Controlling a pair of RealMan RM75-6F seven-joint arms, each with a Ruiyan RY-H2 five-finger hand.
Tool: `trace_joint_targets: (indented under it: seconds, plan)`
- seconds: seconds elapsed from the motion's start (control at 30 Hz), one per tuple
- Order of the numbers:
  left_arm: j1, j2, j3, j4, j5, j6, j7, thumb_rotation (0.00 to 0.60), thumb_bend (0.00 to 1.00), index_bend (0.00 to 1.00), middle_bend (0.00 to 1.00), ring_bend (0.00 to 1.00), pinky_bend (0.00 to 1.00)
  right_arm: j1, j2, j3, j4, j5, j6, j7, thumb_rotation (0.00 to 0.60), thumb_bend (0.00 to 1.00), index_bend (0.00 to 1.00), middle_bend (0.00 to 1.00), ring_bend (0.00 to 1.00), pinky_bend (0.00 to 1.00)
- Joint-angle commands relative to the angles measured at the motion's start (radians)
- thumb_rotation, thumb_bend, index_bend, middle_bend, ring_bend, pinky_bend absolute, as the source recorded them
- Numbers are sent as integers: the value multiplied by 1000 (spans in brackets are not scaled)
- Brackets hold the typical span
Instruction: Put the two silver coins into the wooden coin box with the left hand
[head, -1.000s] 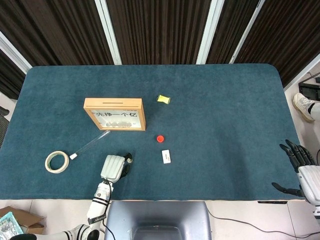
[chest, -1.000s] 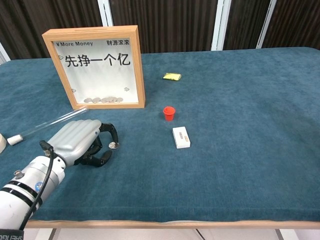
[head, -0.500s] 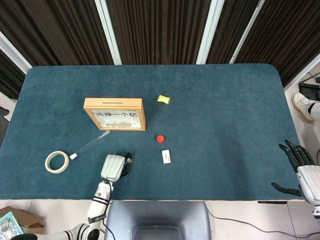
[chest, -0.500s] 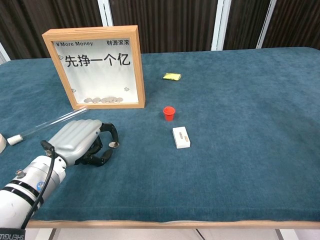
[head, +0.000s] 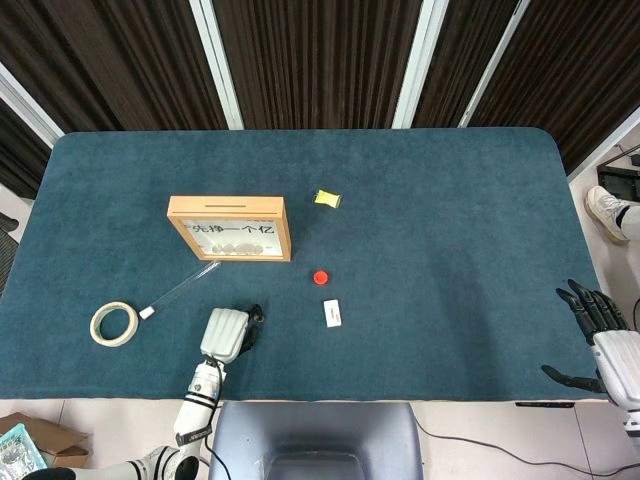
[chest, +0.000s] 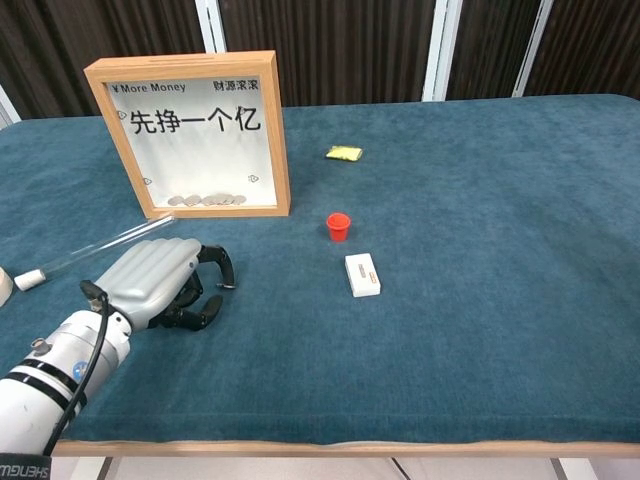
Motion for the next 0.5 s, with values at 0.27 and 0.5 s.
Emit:
trace_joint_targets:
  seconds: [0.27,0.5]
  plan:
    - [-4,-10,-7,22,12,5,-30,600,416,531,1000,1000,1000,-2,0,0,0,4,0,-6,600,122,0,0,0,0]
    - [-7,-15,-7,35,28,17,-44,600,416,529,1000,1000,1000,-3,2,0,2,4,1,-2,600,121,0,0,0,0]
